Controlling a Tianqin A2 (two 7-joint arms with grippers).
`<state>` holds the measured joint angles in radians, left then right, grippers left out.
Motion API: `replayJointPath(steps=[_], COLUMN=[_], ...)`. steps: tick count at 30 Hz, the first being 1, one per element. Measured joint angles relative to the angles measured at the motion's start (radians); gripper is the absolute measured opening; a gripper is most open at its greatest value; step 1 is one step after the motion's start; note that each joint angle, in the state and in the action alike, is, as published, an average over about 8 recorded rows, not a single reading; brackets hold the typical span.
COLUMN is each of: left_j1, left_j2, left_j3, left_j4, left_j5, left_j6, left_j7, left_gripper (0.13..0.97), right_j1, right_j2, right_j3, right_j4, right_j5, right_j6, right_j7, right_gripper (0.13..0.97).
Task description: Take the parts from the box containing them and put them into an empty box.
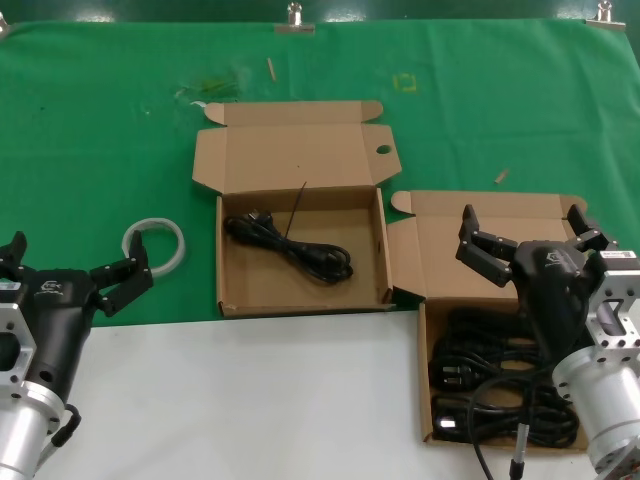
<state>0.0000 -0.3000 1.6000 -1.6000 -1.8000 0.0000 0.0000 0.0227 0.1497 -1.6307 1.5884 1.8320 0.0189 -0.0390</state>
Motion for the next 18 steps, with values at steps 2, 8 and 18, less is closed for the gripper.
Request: replayJointPath(steps=[2, 8, 18], left_j1=[0.0, 0.0, 0.0], left_j2=[0.0, 0.0, 0.0], left_j3=[0.0, 0.0, 0.0], left_j4=[0.0, 0.0, 0.0], left_j5=[0.0, 0.0, 0.0], left_j6=[0.0, 0.0, 0.0], left_j7=[0.0, 0.0, 0.0], left_gripper=[0.965, 0.965, 0.965], right_j1=[0.0, 0.0, 0.0], right_j2=[0.0, 0.0, 0.0], right_j3=[0.0, 0.0, 0.0], right_j4=[0.0, 0.0, 0.0], right_j5=[0.0, 0.0, 0.0], right_j6=[0.0, 0.0, 0.0], right_j7=[0.0, 0.0, 0.0], right_gripper=[0.966, 0.966, 0.966])
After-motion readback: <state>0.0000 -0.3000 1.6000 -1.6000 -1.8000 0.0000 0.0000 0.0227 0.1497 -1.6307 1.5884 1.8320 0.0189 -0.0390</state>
